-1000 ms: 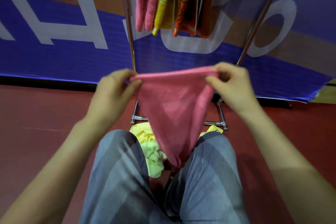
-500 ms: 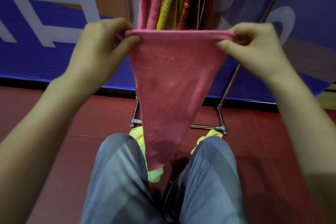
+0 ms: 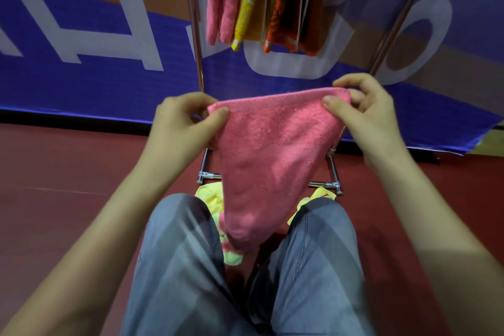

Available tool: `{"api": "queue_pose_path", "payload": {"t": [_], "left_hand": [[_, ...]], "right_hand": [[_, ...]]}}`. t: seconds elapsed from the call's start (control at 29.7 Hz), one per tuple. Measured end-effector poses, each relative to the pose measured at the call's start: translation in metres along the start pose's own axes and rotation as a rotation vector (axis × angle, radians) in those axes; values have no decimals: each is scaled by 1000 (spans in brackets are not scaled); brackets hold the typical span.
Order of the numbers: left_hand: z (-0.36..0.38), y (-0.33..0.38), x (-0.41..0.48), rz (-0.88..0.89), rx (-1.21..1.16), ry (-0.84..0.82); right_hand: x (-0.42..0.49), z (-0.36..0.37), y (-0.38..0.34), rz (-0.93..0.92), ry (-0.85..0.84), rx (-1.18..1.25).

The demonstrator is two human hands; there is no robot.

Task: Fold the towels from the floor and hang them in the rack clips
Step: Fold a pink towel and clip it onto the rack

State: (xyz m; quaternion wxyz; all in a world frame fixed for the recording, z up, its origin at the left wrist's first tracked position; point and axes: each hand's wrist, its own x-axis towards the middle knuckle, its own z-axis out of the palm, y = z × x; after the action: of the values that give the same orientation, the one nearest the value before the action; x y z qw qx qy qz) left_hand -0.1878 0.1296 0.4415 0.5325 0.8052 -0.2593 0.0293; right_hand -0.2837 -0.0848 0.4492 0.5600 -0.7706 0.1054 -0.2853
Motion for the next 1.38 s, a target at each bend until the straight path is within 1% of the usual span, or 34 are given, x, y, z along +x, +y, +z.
{"api": "queue_pose_path", "payload": {"t": [0.13,0.24,0.3,0.4,0.5,0.64,0.74,0.81,0.87,0.94,1.01,1.11,1.21,1.38], "left_hand": [[22,1,-12,-110,-147,5],[40,2,-19,-184,-209,6],[50,2,-23,-203,-240,11],[64,1,-32,-208,-297,-33],[72,-4,-40,-199,-326,-42],[71,-11,-48,-194,-342,-48],[67,-14,-53,-175,-275,-73],[65,-17,-57,-139,-151,-98],[64,-23,-60,-92,-23,-89],[62,-25,-60,-52,40,-98],[59,-26,-61,-38,70,-128],[58,-27,-62,4,134,-222],[60,-28,-67,13,125,-302],[60,-27,-71,-7,145,-351]], "right_hand": [[-8,11,10,74,98,69],[-17,22,16,99,107,95],[-25,32,17,93,62,98],[-38,49,20,72,-51,86],[-48,61,23,65,-95,88],[-56,64,28,134,-175,127],[-65,65,32,175,-266,132],[-71,67,35,159,-293,125],[-77,68,37,127,-317,69],[-81,68,38,121,-359,26],[-83,66,38,135,-391,28],[-83,63,39,155,-401,50],[-85,63,44,157,-388,43],[-90,63,52,150,-360,1]]}}
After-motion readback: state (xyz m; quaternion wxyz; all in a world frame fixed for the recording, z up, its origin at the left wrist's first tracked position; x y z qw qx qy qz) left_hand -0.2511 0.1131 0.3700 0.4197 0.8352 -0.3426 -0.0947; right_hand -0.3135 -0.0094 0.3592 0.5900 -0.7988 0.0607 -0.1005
